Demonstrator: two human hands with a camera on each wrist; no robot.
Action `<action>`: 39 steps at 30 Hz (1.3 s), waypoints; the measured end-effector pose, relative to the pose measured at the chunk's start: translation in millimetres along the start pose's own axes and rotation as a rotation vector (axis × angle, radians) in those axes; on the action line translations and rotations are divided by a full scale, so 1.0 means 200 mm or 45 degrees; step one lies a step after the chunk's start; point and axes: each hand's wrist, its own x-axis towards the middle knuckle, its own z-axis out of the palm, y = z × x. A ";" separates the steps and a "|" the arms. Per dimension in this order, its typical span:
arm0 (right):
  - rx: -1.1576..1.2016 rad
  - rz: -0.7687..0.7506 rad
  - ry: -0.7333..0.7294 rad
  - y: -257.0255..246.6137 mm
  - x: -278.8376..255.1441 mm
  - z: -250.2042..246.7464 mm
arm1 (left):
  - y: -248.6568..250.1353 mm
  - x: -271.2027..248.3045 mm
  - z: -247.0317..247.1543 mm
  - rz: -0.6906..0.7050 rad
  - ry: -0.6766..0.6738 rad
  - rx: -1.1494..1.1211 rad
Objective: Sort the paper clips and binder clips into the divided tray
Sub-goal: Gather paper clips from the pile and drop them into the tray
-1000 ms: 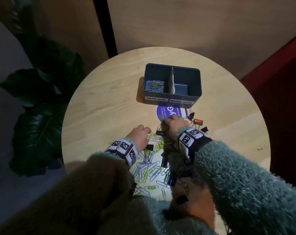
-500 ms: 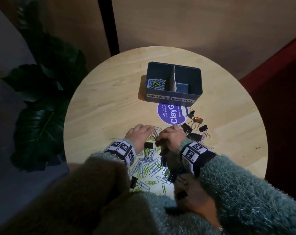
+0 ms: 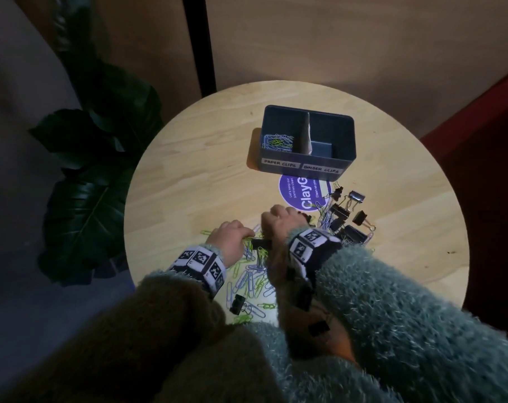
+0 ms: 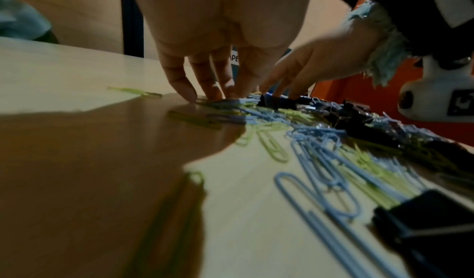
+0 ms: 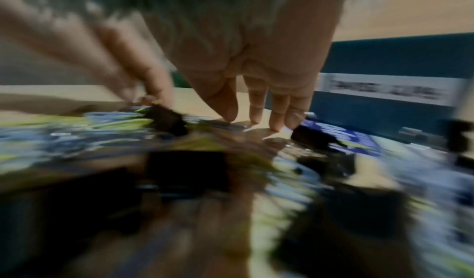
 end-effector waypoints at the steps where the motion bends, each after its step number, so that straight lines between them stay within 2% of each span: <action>1: -0.040 -0.049 -0.019 -0.03 -0.01 0.01 | -0.01 -0.01 -0.01 -0.009 0.029 -0.027; 3: -0.019 -0.140 -0.055 -0.06 -0.03 0.03 | -0.04 -0.03 -0.02 -0.076 0.157 -0.051; 5: 0.169 -0.143 -0.054 -0.05 -0.04 0.04 | -0.10 -0.06 -0.04 -0.209 0.239 -0.015; 8: 0.398 0.000 0.131 -0.01 -0.05 0.04 | -0.16 -0.10 -0.06 -0.399 0.174 0.037; 11: 0.448 0.139 0.214 -0.01 -0.03 0.02 | -0.15 -0.13 -0.01 -0.314 0.100 0.019; 13: 0.453 0.119 0.122 -0.05 -0.02 0.01 | -0.12 -0.14 0.02 -0.227 0.040 -0.039; 16: 0.390 0.018 -0.046 -0.14 -0.03 0.04 | -0.10 -0.17 0.05 -0.235 0.003 -0.123; 19: 0.301 0.005 -0.020 -0.15 -0.04 0.08 | -0.10 -0.18 0.07 -0.253 -0.019 -0.125; 23: 0.212 0.129 -0.017 0.01 -0.05 0.07 | -0.13 -0.19 0.08 -0.295 0.096 -0.110; 25: 0.171 0.216 -0.031 0.09 -0.06 0.04 | -0.16 -0.21 0.08 -0.389 0.193 0.010; 27: 0.155 0.258 -0.018 0.13 -0.08 0.02 | -0.17 -0.22 0.07 -0.479 0.214 0.077; 30: 0.219 0.176 0.075 0.07 -0.08 -0.02 | -0.17 -0.20 0.07 -0.496 0.149 0.116; 33: 0.238 0.044 0.120 -0.09 -0.07 0.00 | -0.13 -0.19 0.09 -0.338 0.093 0.051; 36: 0.214 -0.089 0.015 -0.21 -0.05 0.04 | -0.10 -0.20 0.10 -0.202 0.024 -0.059; 39: 0.217 -0.243 -0.065 -0.24 -0.07 0.07 | -0.14 -0.23 0.07 -0.209 0.030 -0.164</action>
